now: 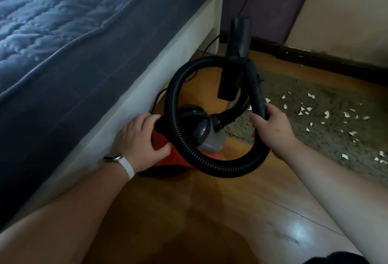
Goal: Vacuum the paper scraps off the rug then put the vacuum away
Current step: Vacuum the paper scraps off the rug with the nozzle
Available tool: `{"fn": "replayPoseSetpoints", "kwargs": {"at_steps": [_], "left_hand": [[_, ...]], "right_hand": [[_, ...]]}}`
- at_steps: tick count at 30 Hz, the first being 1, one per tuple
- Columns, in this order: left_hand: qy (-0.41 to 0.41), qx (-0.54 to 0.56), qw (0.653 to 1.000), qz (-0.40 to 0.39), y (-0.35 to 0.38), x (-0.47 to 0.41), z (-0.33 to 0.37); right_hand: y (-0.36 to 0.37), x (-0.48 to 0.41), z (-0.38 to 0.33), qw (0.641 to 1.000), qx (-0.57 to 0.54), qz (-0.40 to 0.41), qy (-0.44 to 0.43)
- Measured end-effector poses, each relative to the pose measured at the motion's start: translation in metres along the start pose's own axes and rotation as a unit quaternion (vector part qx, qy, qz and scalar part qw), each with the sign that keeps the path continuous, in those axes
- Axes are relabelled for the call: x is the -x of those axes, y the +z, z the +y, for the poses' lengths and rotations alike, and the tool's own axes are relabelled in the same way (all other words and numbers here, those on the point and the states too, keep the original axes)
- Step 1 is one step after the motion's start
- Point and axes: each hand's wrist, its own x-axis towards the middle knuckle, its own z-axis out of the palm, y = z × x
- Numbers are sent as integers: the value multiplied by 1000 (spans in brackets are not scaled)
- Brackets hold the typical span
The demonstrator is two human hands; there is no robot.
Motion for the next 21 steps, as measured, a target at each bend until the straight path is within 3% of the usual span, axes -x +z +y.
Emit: {"fn": "replayPoseSetpoints", "kwargs": {"at_steps": [3, 6, 13, 17, 21], "left_hand": [[144, -4, 989, 22, -15, -12, 33], [245, -17, 969, -11, -17, -21, 64], [382, -58, 916, -113, 11, -42, 158], [370, -126, 882, -265, 37, -50, 236], [287, -79, 859, -417, 61, -61, 301]], "right_hand": [[-18, -1, 3, 999, -37, 22, 18], [-45, -4, 14, 992, -91, 63, 54], [-112, -4, 58, 960, -170, 172, 140], [-146, -8, 83, 965, -145, 169, 141], [-177, -13, 104, 974, -115, 141, 135]]}}
